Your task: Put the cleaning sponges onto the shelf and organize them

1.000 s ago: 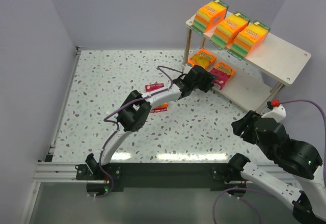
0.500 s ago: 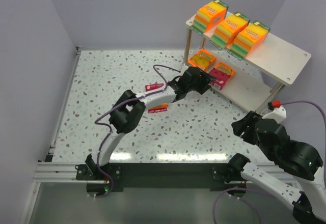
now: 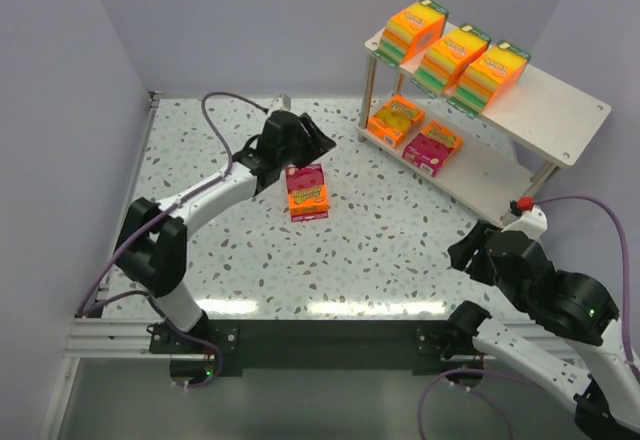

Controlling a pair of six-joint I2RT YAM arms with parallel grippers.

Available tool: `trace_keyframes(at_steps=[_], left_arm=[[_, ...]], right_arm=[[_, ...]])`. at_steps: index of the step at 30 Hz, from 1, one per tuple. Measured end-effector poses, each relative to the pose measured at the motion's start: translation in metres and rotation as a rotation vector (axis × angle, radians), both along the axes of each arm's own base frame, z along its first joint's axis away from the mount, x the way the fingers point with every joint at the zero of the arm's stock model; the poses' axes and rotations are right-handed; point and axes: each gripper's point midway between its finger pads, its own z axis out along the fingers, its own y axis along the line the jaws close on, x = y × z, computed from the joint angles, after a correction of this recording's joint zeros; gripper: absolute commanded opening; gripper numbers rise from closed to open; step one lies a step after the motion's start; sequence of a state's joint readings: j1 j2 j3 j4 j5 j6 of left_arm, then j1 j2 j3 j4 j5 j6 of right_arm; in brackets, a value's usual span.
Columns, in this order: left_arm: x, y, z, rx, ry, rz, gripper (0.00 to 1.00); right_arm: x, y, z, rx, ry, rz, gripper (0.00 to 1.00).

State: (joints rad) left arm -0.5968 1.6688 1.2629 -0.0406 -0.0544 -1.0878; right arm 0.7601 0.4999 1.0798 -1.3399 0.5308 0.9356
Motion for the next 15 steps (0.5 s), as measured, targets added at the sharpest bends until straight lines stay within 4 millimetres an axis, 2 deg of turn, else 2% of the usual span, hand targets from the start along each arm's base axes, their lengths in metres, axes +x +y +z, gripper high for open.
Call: trace_keyframes(at_steps=[3,5,8,10,12,15], left_arm=[[0.022,0.036,-0.032,0.222,0.002,-0.063,0.65],[0.044,0.051,-0.043,0.37,-0.011,-0.131,0.68],[0.078,0.055,-0.043,0.573,-0.084,-0.269,0.68],[0.092,0.052,-0.043,0.695,-0.143,-0.381,0.68],[0.094,0.052,-0.049,0.787,-0.175,-0.485,0.68],[0.084,0.057,-0.066,0.895,-0.193,-0.643,0.69]], right_arm=[[0.001,0.002,-0.004,-0.014,0.015,0.011,0.59],[0.001,0.004,-0.005,-0.014,0.021,0.02,0.59],[0.001,0.007,-0.006,-0.008,0.026,0.028,0.59],[0.001,0.008,-0.008,-0.01,0.03,0.029,0.59],[0.001,0.008,-0.01,-0.01,0.034,0.031,0.59],[0.001,0.009,-0.01,-0.008,0.036,0.032,0.6]])
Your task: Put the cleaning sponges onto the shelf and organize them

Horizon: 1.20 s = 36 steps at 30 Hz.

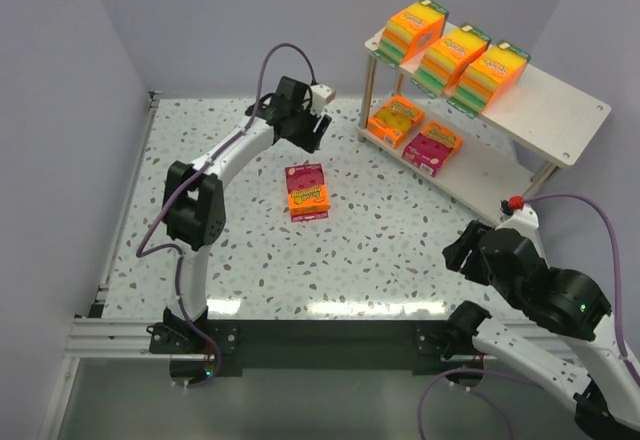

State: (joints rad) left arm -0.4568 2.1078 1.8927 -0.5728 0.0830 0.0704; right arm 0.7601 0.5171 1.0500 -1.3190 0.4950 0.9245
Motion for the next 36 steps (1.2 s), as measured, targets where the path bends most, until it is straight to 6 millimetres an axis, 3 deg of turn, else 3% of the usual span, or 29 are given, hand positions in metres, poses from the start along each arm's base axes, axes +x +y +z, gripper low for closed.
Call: trace_keyframes(at_steps=[6,17,26,32,36], left_arm=[[-0.027,0.019,-0.045,0.12,0.086,-0.193,0.7],[-0.032,0.023,-0.061,0.119,0.116,-0.305,0.7],[-0.052,0.024,-0.087,0.112,0.187,-0.351,0.67],[-0.047,0.027,-0.087,0.12,0.176,-0.311,0.41],[-0.045,0.032,-0.089,0.128,0.196,-0.236,0.17]], right_arm=[[0.0,0.0,0.0,0.0,0.001,0.0,0.6],[0.0,0.0,-0.002,-0.013,0.014,0.001,0.6],[0.0,0.0,-0.003,-0.016,0.017,0.002,0.6],[0.0,0.0,-0.003,-0.016,0.017,0.003,0.61],[-0.001,0.001,-0.003,-0.013,0.018,0.009,0.61]])
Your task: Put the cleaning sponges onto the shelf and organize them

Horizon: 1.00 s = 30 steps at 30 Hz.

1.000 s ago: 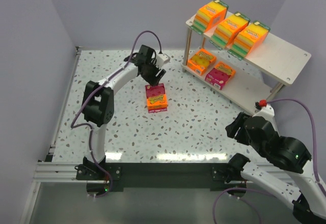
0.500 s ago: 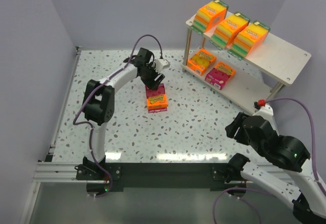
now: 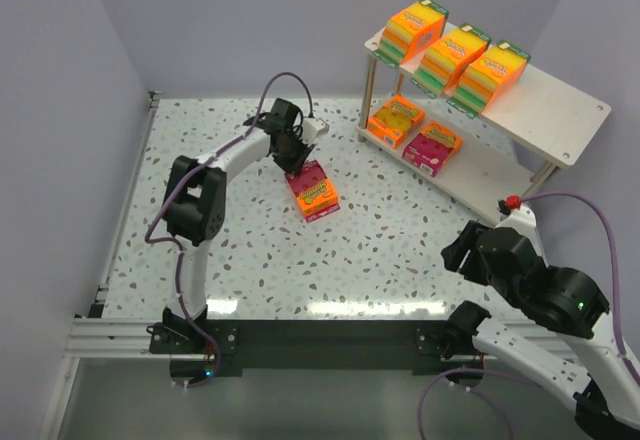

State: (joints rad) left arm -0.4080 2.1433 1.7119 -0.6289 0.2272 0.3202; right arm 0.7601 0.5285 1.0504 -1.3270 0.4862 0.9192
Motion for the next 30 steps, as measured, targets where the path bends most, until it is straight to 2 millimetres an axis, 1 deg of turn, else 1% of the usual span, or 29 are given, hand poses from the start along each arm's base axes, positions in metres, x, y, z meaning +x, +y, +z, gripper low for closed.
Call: trace_keyframes(at_steps=[2,4,6,8,9,13,15,17,19,22,25,27,28,30], left_arm=[[-0.003,0.002,0.0,0.004,0.027,0.055,0.11],[-0.007,0.001,-0.002,0.003,0.05,0.105,0.11],[-0.013,0.001,-0.001,-0.008,0.059,0.18,0.12],[-0.029,0.002,-0.002,-0.033,0.085,0.264,0.17],[-0.041,0.002,-0.001,-0.062,0.103,0.32,0.18],[-0.104,0.007,0.0,-0.178,0.228,0.563,0.18],[-0.128,0.005,0.004,-0.253,0.268,0.677,0.19],[-0.147,0.001,0.011,-0.307,0.287,0.776,0.2],[-0.158,-0.015,0.028,-0.369,0.274,0.846,0.2],[-0.169,-0.053,0.063,-0.507,0.251,0.882,0.2],[-0.181,-0.088,0.089,-0.6,0.268,0.897,0.25],[-0.18,-0.105,0.095,-0.636,0.289,0.927,0.25],[-0.179,-0.112,0.094,-0.644,0.304,0.945,0.26],[-0.177,-0.12,0.079,-0.627,0.337,0.989,0.29]], right_arm=[[0.0,0.001,0.0,0.006,-0.001,0.003,0.61],[-0.001,0.001,0.0,0.012,-0.006,0.005,0.61],[-0.001,0.001,-0.002,0.013,-0.006,0.005,0.61],[-0.002,0.0,-0.005,0.012,-0.004,0.006,0.61],[-0.002,0.0,-0.006,0.01,-0.001,0.006,0.61],[-0.002,0.0,-0.007,0.01,0.0,0.006,0.61],[-0.003,0.0,-0.007,0.012,-0.003,0.006,0.61],[-0.003,-0.001,-0.006,0.019,-0.008,0.004,0.61],[-0.004,-0.002,-0.006,0.022,-0.01,0.003,0.61],[-0.005,-0.003,-0.006,0.023,-0.012,0.001,0.6],[-0.006,-0.004,-0.006,0.023,-0.01,-0.001,0.61],[-0.007,-0.005,-0.006,0.022,-0.008,-0.001,0.6],[-0.007,-0.005,-0.006,0.022,-0.009,-0.001,0.61],[-0.007,-0.005,-0.005,0.025,-0.01,-0.002,0.61]])
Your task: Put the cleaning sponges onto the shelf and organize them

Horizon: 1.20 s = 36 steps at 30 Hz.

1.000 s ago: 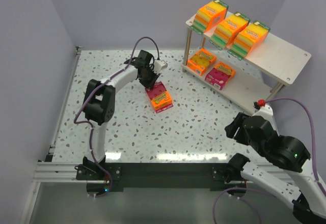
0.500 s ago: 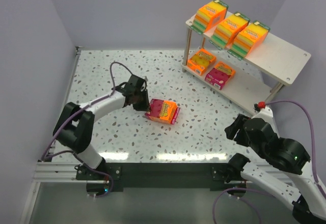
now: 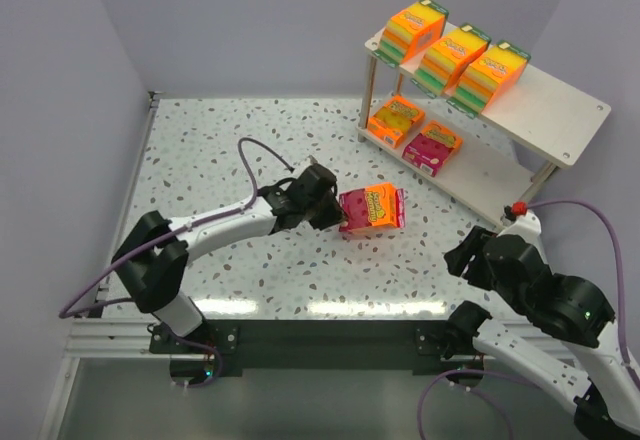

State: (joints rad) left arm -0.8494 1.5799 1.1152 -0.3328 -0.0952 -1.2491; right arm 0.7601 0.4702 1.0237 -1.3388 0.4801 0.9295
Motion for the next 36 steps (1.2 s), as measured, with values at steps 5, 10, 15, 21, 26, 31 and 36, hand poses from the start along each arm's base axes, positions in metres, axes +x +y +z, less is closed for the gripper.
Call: trace_keyframes(at_steps=[5,10,15,21,26,31,36], left_arm=[[-0.01,0.0,-0.054,0.071,0.122,0.045,0.41],[-0.021,-0.005,-0.077,0.108,0.174,0.031,0.52],[-0.022,-0.015,-0.072,0.096,0.158,0.003,0.55],[-0.016,-0.018,-0.067,0.125,0.076,-0.086,0.57],[-0.008,-0.018,-0.071,0.192,0.023,-0.164,0.58],[-0.001,-0.009,-0.091,0.257,0.022,-0.193,0.51],[0.012,-0.005,-0.092,0.24,-0.01,-0.185,0.48]], right_arm=[[0.001,-0.001,0.005,0.01,-0.013,-0.006,0.61],[0.001,-0.001,0.005,0.011,-0.014,-0.008,0.61],[0.001,-0.001,0.005,0.01,-0.014,-0.008,0.61],[0.001,-0.001,0.005,0.01,-0.013,-0.008,0.61],[0.001,-0.001,0.005,0.009,-0.014,-0.009,0.62],[0.002,0.0,0.005,0.008,-0.013,-0.008,0.62],[0.003,0.001,0.004,-0.003,-0.005,-0.006,0.62]])
